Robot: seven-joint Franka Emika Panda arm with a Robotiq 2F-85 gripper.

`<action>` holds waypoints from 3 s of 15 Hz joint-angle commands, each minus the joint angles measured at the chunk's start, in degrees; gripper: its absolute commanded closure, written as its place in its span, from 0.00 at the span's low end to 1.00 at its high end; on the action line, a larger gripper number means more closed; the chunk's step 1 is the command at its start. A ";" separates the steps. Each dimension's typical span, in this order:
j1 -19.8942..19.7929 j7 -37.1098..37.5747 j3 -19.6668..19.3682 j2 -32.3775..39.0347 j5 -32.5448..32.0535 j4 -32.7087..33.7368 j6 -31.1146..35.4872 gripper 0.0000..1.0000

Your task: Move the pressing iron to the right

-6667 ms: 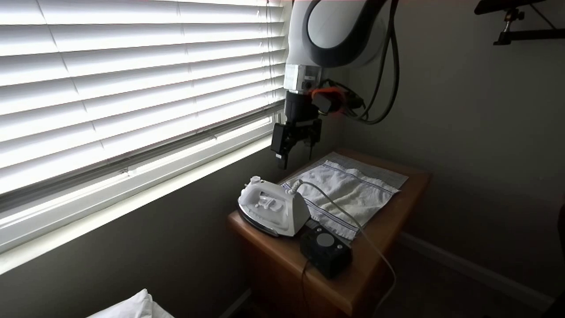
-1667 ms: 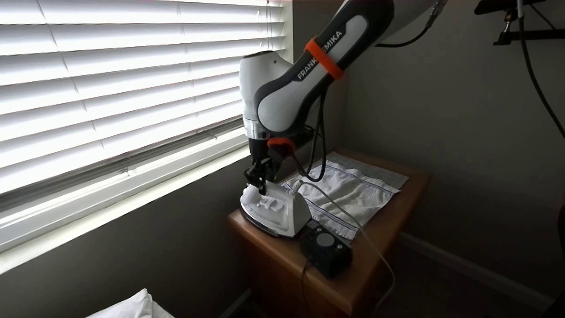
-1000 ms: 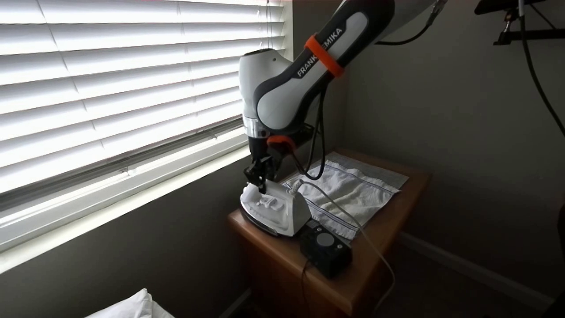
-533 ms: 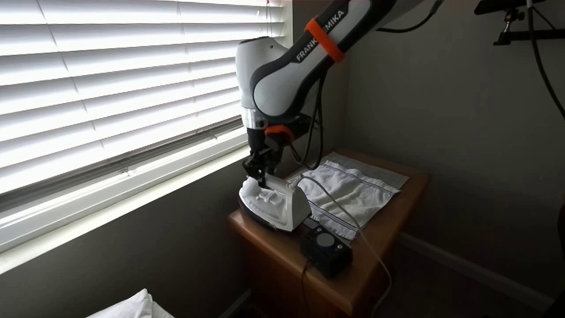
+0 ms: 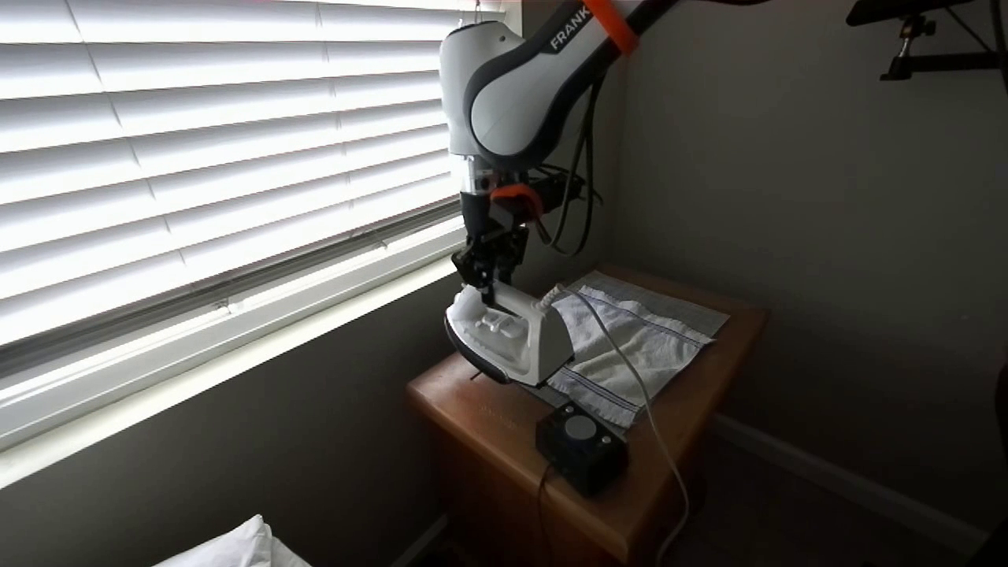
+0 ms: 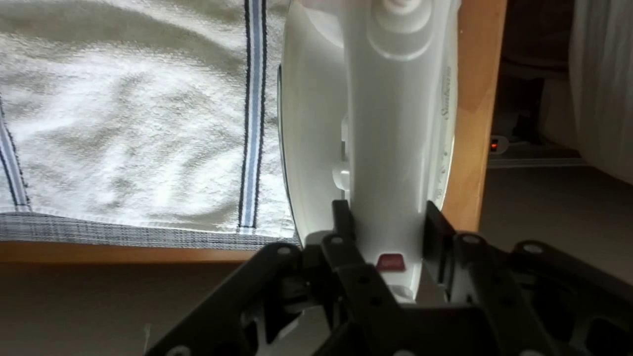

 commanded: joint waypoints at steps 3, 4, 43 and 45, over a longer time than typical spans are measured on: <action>-2.85 1.44 -0.81 -8.02 0.51 -10.13 -0.74 0.88; -3.14 1.77 -1.11 -8.82 0.37 -11.62 -0.31 0.88; -3.54 16.14 -13.39 -15.63 -14.96 -23.26 -3.00 0.88; -6.28 12.30 -10.92 -12.44 -12.32 -22.08 -0.93 0.63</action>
